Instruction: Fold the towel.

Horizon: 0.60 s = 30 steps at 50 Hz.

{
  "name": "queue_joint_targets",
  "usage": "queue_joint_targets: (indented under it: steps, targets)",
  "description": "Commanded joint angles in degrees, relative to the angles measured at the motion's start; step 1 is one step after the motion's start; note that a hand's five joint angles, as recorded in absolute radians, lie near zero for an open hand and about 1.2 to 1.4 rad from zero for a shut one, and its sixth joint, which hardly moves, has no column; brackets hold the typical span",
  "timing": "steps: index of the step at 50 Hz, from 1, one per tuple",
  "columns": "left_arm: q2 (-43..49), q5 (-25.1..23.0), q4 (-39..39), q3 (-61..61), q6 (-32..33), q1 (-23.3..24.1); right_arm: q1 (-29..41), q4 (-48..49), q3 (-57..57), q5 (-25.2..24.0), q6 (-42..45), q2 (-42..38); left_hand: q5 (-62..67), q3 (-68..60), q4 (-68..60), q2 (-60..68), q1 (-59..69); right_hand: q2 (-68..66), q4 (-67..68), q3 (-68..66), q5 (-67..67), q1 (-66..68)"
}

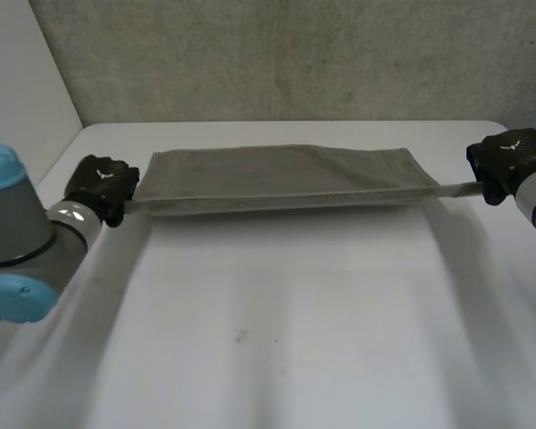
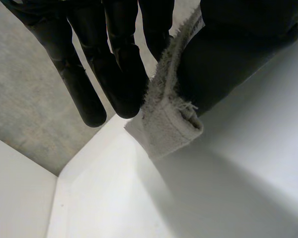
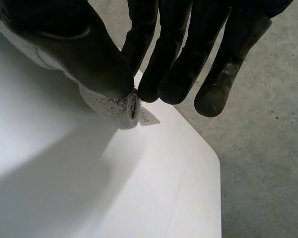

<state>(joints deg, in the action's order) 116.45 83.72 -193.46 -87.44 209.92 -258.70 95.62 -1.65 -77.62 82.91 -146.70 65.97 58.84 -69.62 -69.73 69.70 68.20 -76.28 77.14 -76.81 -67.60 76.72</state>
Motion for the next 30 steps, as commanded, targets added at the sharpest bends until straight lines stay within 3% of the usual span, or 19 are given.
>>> queue_joint_targets:
  steps: [1, 7, 10, 14, 18, 22, 26, 28, 30]
  targets:
    - [-8.5, -2.1, 8.8, -9.5, 7.8, -1.4, -1.7, -9.1, -7.2, -1.8, 9.3, 4.9, 11.2, -10.4, -10.3, 10.3, 11.8, -3.7, 2.9, -3.2, -2.4, 3.3]
    - [-13.7, -3.5, 16.4, -17.2, 14.7, -4.0, -4.5, -19.6, -15.5, -3.5, 21.7, 7.8, 11.2, -10.4, -10.3, 10.3, 11.8, -3.7, 2.9, -3.2, -2.4, 3.3]
    - [-20.0, -5.1, 21.2, -22.3, 17.2, -5.9, -7.4, -25.6, -21.2, -4.8, 28.0, 13.0, 11.2, -10.4, -10.3, 10.3, 11.8, -3.7, 2.9, -3.2, -2.4, 3.3]
    - [-26.9, -11.8, 23.9, -27.2, 18.5, -9.4, -13.0, -29.0, -24.4, -8.2, 34.1, 20.1, 11.2, -10.4, -10.3, 10.3, 11.8, -3.7, 2.9, -3.2, -2.4, 3.3]
    - [-28.2, -15.2, 23.7, -27.0, 18.2, -11.9, -14.2, -28.3, -22.9, -12.8, 33.3, 21.5, 11.2, -10.4, -10.3, 10.3, 11.8, -3.7, 2.9, -3.2, -2.4, 3.3]
    - [-24.4, -16.4, 21.0, -22.0, 15.6, -11.9, -14.0, -25.7, -18.1, -15.3, 25.2, 17.8, 11.2, -10.4, -10.3, 10.3, 11.8, -3.7, 2.9, -3.2, -2.4, 3.3]
    - [-17.3, -16.0, 17.9, -17.1, 11.1, -9.6, -11.3, -21.6, -13.2, -14.4, 20.4, 11.4, 11.2, -10.4, -10.3, 10.3, 11.8, -3.7, 2.9, -3.2, -2.4, 3.3]
    - [-10.7, -14.7, 16.3, -10.9, 7.4, -7.7, -4.8, -19.0, -6.8, -11.4, 17.2, 5.9, 11.2, -10.4, -10.3, 10.3, 11.8, -3.7, 2.9, -3.2, -2.4, 3.3]
    - [-7.0, -13.8, 15.9, -7.5, 6.1, -6.8, -2.5, -18.2, -3.5, -9.0, 16.2, 2.8, 11.2, -10.4, -10.3, 10.3, 11.8, -3.7, 2.9, -3.2, -2.4, 3.3]
